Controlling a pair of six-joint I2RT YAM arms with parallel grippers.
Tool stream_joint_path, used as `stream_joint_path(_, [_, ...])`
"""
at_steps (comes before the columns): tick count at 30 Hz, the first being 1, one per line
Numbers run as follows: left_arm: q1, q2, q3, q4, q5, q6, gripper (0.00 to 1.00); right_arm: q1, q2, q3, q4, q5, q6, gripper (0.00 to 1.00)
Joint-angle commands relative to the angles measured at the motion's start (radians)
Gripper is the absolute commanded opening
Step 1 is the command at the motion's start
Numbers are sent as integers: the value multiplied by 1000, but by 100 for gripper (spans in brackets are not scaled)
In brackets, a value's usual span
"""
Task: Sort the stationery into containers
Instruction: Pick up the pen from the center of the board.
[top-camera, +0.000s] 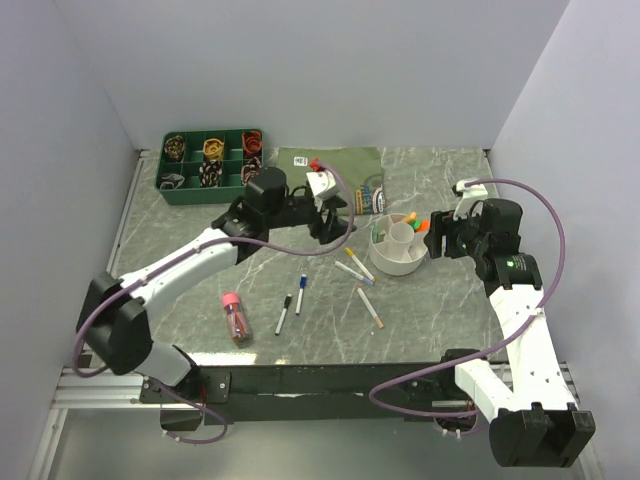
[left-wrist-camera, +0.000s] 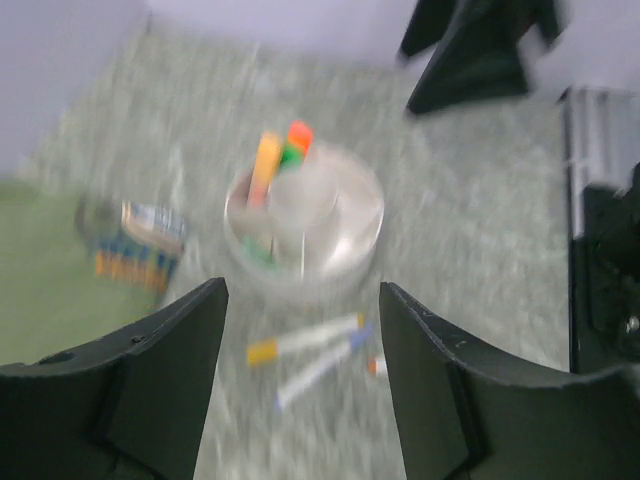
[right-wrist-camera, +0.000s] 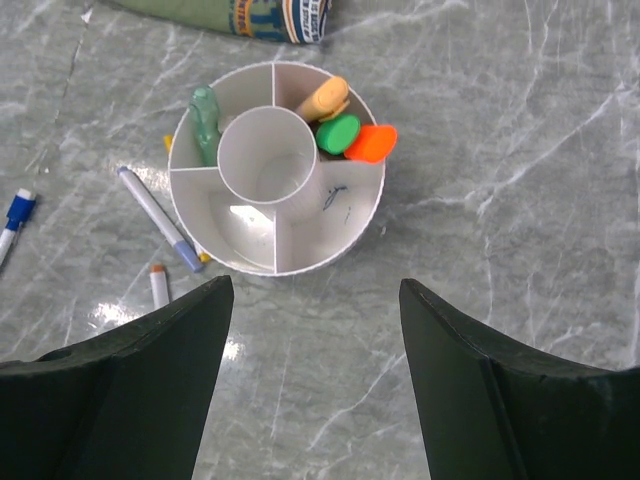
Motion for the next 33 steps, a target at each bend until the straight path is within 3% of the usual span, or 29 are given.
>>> stream_joint_path(1, [22,6,27,-525,-317,58,68,-2,-6,4,76,-22,12,75])
stream_joint_path(5, [39,89,49,-709,-466,-58,65,2,0,-3,86,-33,29,75])
stream_joint_path(7, [45,130,69,-778,-468,-162,63,8,0,-8,91,-36,34,75])
stream_joint_path(11, [45,198,38,-725,-479,-201,59,15,-4,-25,96,-33,35,75])
stream_joint_path(19, [45,374,159,-794,-450,-226,59,16,-47,-68,91,-18,37,76])
stream_joint_path(27, [22,430,159,-812,-465,-230,53,16,-96,-106,91,-18,44,75])
stream_joint_path(32, [-5,445,144,-812,-504,-226,35,16,-112,-120,122,-24,57,76])
stream_joint_path(33, [-15,454,149,-815,-508,-224,28,16,-113,-123,125,-24,58,76])
